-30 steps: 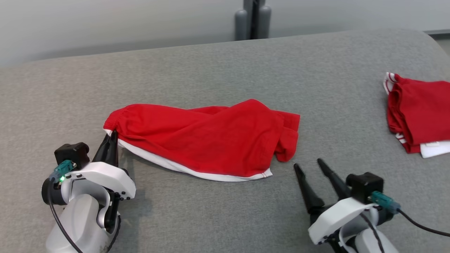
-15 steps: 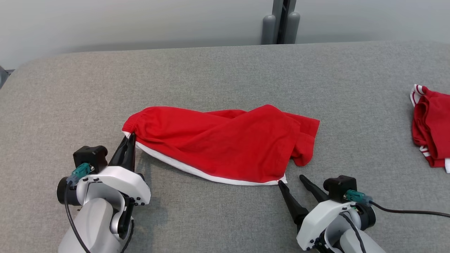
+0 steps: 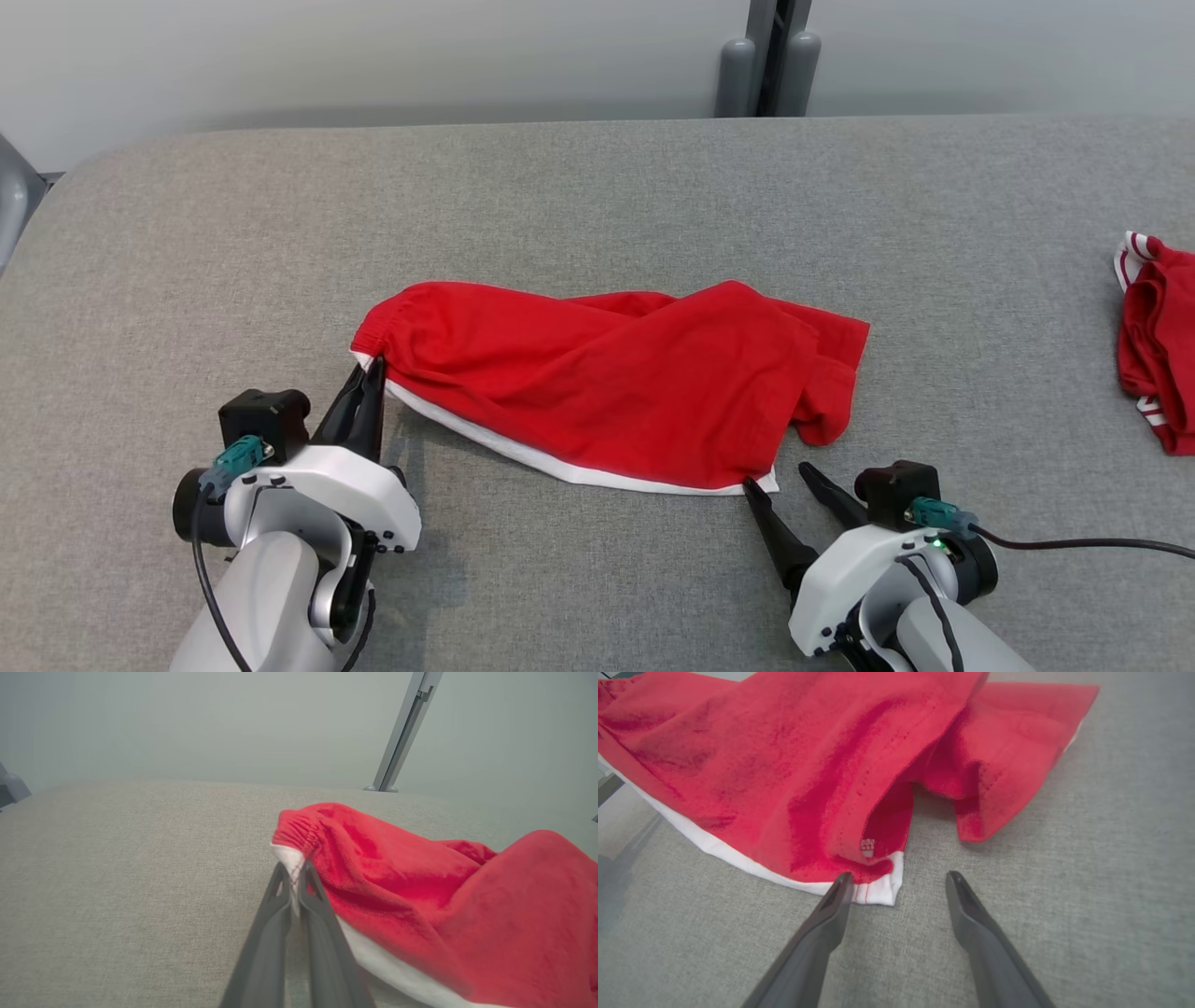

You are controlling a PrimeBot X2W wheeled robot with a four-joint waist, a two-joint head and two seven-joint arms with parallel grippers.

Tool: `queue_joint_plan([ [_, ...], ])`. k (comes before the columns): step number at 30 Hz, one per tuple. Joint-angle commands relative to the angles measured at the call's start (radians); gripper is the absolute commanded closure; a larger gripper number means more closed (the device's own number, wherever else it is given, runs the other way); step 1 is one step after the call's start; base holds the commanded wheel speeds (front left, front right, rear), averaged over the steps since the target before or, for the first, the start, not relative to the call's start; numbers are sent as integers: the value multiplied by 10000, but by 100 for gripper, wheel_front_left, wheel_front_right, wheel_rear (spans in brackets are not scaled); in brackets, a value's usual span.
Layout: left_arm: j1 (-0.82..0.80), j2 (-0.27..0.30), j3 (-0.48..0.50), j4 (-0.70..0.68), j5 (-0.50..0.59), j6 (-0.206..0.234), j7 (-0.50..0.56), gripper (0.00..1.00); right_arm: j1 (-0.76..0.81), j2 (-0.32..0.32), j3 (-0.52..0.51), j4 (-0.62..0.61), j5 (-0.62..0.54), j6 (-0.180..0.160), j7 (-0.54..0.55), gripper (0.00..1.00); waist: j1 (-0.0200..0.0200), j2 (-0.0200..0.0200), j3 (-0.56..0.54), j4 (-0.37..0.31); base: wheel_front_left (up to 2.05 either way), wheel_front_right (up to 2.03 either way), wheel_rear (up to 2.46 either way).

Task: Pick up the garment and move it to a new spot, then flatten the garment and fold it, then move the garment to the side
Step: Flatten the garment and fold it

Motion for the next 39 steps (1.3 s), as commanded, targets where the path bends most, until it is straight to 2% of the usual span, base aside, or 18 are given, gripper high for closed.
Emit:
queue_joint_plan([
  [1,48,42,-24,-109,-18,52,59,100,-70,-58,124,267,55,-4,-30,0,0,-1,29,53,0,0,0],
  [3,60,53,-37,-143,-17,60,99,100,-102,-58,197,358,85,-4,-13,0,0,-1,37,72,0,0,0],
  [4,69,62,-52,-177,-19,74,118,100,-141,-58,272,443,107,-4,-3,40,0,-1,46,88,0,0,0],
  [5,80,78,-63,-209,-27,84,133,100,-160,-56,340,510,138,-4,-17,59,0,-1,51,100,0,0,0],
  [6,94,98,-72,-232,-37,87,165,100,-168,-42,423,556,179,-4,-19,92,0,-1,53,108,0,0,0],
  [7,110,121,-79,-250,-46,96,180,100,-186,-27,479,603,194,-4,-41,100,0,-1,53,110,0,0,0],
  [16,389,239,-134,-465,-267,3,534,100,-420,-65,467,583,654,-6,-525,100,0,-1,-334,-88,0,0,0],
  [22,707,564,-433,-651,-364,-173,1696,100,-391,-148,70,-128,952,-4,-575,100,0,-1,-797,-283,0,0,0],
  [28,1014,594,-134,-1739,-1089,-354,2296,100,-96,-629,-358,-1654,1595,-4,-125,100,0,-1,-1286,-474,0,0,0],
  [33,1150,454,261,-2997,-2299,-534,3448,100,117,-804,-1093,-3506,2784,-4,499,100,0,-1,-1667,-612,0,0,0],
  [35,1109,587,479,-3487,-2717,-447,3968,100,161,-987,-1396,-4256,3073,-4,779,100,0,-1,-1782,-684,0,0,0],
  [39,803,413,924,-4545,-3756,-167,4923,100,101,-1013,-2048,-5406,3151,-4,1282,100,0,-1,-1875,-769,0,0,0],
])
